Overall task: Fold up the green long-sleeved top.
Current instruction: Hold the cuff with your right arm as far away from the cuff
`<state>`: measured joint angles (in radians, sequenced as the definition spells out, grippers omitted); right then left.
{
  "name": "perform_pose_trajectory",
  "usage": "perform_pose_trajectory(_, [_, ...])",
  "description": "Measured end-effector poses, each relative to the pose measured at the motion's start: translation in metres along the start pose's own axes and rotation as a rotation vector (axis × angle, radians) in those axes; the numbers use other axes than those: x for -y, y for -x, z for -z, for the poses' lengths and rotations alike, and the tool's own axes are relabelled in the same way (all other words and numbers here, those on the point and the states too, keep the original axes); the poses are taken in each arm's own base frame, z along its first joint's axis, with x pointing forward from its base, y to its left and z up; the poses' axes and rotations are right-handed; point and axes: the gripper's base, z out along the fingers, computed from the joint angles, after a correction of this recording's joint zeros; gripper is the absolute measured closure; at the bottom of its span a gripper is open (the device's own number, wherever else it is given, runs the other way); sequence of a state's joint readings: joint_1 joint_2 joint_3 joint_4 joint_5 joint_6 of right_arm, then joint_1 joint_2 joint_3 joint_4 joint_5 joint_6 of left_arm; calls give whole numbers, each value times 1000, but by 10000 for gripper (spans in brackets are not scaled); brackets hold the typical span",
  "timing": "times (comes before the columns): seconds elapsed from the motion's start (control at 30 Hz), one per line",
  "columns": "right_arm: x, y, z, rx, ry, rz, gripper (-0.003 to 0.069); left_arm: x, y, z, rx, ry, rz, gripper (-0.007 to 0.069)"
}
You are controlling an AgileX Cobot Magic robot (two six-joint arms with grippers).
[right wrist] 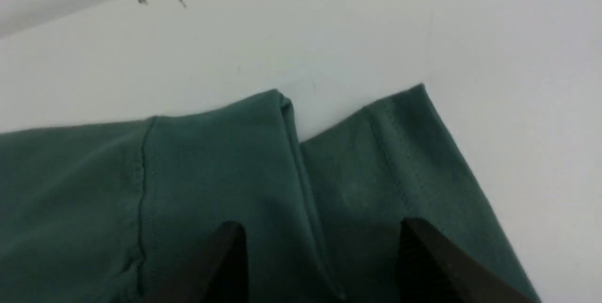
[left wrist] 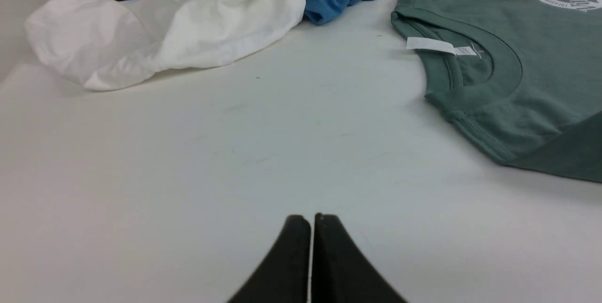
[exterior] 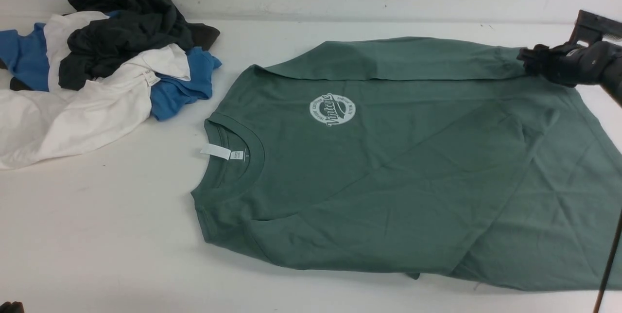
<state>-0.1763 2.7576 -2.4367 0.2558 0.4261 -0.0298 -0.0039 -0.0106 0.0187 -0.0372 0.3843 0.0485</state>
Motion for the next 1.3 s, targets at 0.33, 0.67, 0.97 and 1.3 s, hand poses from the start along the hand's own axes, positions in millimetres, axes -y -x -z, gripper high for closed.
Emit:
perform_pose_trajectory(0.33, [-6, 2, -1, 4, 12, 118, 443, 0, 0, 0, 0, 0, 0, 625])
perform_pose_trajectory(0.67, [-12, 5, 0, 4, 23, 139, 652, 0, 0, 0, 0, 0, 0, 625])
perform_pose_trajectory(0.97, [-17, 21, 9, -6, 33, 164, 652, 0, 0, 0, 0, 0, 0, 625])
perform_pose_trajectory(1.3, [-14, 24, 27, -222, -41, 276, 654, 0, 0, 0, 0, 0, 0, 625])
